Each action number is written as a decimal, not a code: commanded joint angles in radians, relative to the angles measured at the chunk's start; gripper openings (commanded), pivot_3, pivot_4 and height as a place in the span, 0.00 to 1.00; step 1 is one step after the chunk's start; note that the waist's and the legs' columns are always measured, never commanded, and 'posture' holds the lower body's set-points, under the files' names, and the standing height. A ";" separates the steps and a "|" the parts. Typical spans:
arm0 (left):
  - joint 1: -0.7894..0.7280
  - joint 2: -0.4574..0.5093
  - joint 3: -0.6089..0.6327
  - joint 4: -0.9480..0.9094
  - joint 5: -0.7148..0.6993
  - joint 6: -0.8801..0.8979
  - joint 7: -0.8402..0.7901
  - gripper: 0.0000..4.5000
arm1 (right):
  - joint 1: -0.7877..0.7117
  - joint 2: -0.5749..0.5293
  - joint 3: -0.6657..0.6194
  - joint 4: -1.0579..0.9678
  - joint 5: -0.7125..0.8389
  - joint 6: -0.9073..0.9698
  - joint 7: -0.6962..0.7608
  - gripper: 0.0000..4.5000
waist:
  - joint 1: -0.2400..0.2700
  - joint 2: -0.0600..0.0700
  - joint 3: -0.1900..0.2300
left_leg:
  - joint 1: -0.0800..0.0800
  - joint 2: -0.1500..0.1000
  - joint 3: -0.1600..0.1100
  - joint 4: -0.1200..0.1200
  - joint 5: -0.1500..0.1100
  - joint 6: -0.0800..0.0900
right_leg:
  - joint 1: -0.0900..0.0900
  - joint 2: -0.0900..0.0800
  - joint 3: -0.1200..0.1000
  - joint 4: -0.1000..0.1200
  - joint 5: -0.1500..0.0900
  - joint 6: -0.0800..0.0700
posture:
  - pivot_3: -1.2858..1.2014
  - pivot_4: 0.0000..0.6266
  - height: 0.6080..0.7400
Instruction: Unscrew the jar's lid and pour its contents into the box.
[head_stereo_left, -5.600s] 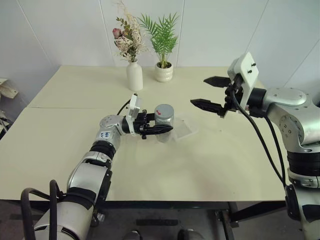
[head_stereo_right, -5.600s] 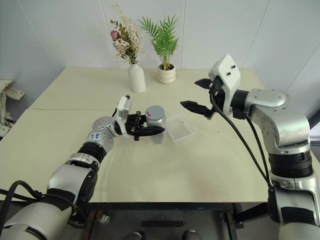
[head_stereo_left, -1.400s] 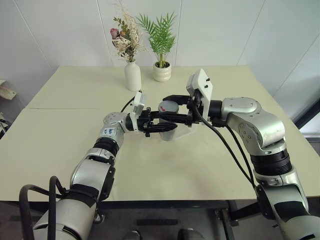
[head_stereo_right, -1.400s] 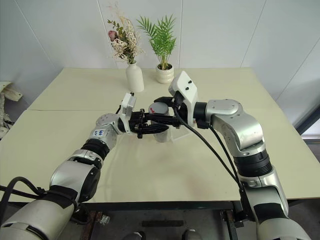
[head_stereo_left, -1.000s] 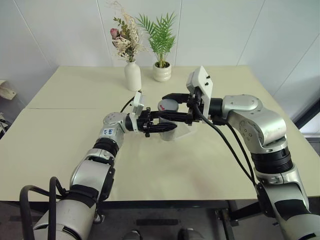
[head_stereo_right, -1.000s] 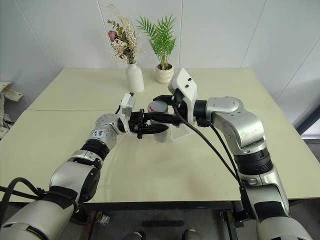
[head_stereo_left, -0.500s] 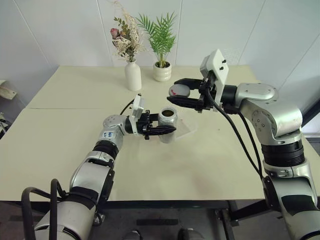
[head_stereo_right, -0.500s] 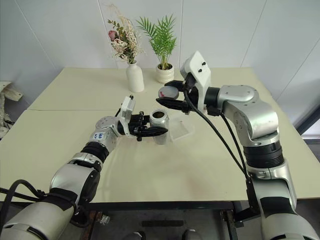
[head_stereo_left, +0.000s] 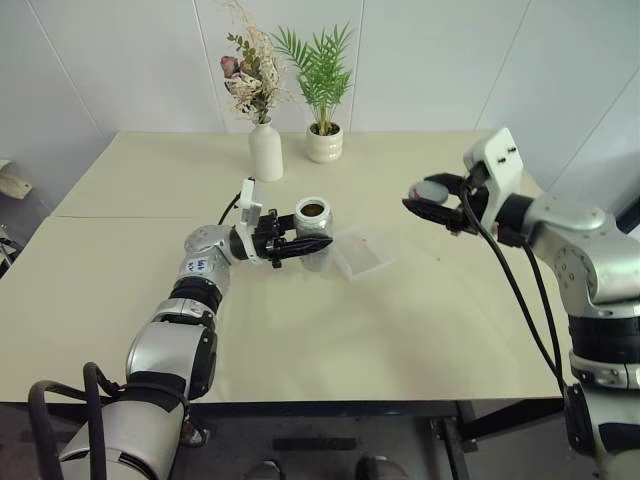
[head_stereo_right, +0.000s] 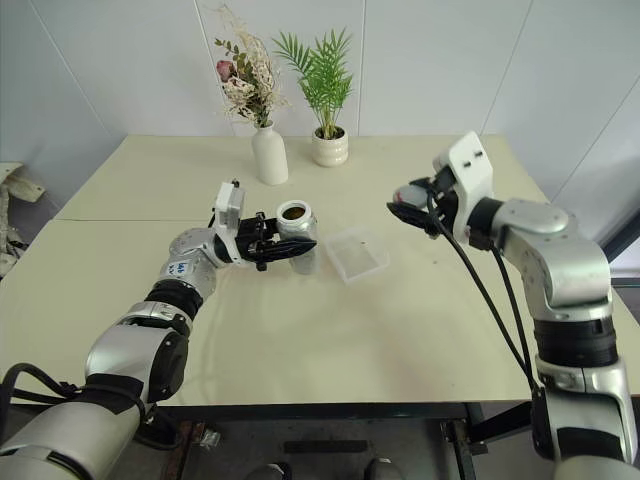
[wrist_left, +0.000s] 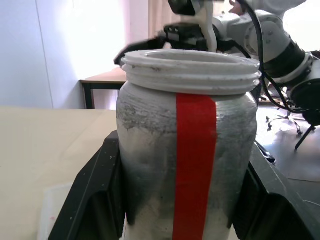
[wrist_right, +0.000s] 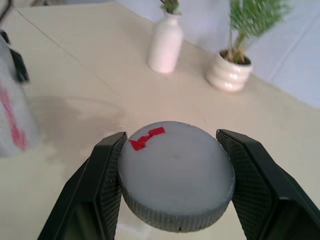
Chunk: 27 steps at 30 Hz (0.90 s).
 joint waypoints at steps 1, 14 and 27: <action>-0.051 0.019 0.043 -0.004 0.012 0.001 -0.038 0.48 | 0.077 0.016 -0.053 -0.088 -0.005 0.003 -0.074 0.56 | 0.002 0.000 0.000 | 0.000 0.000 0.000 0.000 0.000 0.000 | 0.000 0.000 0.000 0.000 0.000 0.000 | 0.52 0.24 1.00; -0.078 0.020 0.125 0.020 0.057 -0.020 0.071 0.48 | 0.288 0.208 -0.096 0.123 -0.166 -0.243 -0.401 0.56 | 0.001 -0.001 0.001 | 0.000 0.000 0.001 0.004 -0.001 0.001 | 0.001 0.000 0.002 0.001 0.002 0.002 | 0.52 0.24 1.00; -0.098 -0.002 0.149 0.035 0.104 -0.048 0.165 0.48 | 0.278 0.301 -0.093 0.503 -0.249 -0.568 -0.543 0.56 | -0.009 -0.001 0.001 | 0.001 0.000 0.002 0.005 -0.001 0.002 | 0.002 0.000 0.003 0.001 0.002 0.002 | 0.52 0.24 1.00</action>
